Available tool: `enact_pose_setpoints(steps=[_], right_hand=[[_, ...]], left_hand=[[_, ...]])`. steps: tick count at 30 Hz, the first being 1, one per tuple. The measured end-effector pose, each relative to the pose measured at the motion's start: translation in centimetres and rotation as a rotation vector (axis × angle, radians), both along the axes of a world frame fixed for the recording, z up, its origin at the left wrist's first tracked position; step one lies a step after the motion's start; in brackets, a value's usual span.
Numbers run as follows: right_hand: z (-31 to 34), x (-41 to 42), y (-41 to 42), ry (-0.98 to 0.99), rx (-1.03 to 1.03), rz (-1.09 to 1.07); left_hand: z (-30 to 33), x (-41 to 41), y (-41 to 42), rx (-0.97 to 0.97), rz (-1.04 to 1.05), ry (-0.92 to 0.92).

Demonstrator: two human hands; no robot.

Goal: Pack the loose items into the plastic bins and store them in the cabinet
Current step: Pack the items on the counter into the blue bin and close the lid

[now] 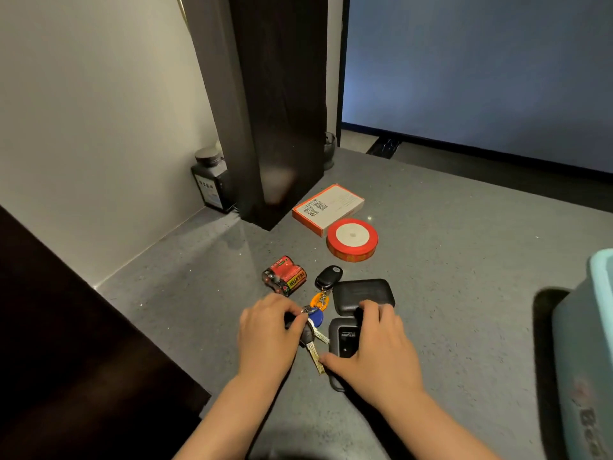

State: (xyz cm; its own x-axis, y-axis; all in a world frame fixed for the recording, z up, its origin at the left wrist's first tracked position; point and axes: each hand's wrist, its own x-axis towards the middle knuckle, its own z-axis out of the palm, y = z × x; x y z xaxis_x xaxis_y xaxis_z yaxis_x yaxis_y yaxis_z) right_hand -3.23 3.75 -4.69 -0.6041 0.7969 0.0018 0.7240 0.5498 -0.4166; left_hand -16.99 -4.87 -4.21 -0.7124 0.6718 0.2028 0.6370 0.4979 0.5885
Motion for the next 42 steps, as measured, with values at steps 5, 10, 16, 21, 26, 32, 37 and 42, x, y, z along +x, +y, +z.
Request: enact_pose_setpoints(steps=[5,10,16,21,26,32,37,42], right_hand=[[-0.1,2.2,1.2,0.018,-0.094,-0.048],[2.6,4.2,1.7,0.148,-0.069,-0.098],[10.4,10.3,3.1,0.281,0.094,-0.19],[15.1,18.3,4.8,0.292,0.193,-0.366],[15.8,27.2,6.8,0.213,0.142,-0.584],[12.5,29.5,9.2,-0.089,-0.122,-0.59],[9.2,26.3,11.3,-0.264,-0.224,-0.445],[7.0,23.6,12.3,-0.512,-0.11,-0.376]], left_hand=[[2.1,0.7,0.2,0.176,-0.042,-0.022],[6.0,2.4,2.0,0.273,-0.151,-0.051],[12.6,6.6,5.7,0.463,-0.311,-0.08],[17.2,12.4,9.7,0.591,-0.516,-0.136],[20.3,19.4,13.6,0.658,-0.662,-0.051],[20.1,24.1,16.6,0.651,-0.76,-0.108],[18.4,25.1,17.3,0.597,-0.765,-0.113],[17.0,25.7,18.1,0.529,-0.768,-0.106]])
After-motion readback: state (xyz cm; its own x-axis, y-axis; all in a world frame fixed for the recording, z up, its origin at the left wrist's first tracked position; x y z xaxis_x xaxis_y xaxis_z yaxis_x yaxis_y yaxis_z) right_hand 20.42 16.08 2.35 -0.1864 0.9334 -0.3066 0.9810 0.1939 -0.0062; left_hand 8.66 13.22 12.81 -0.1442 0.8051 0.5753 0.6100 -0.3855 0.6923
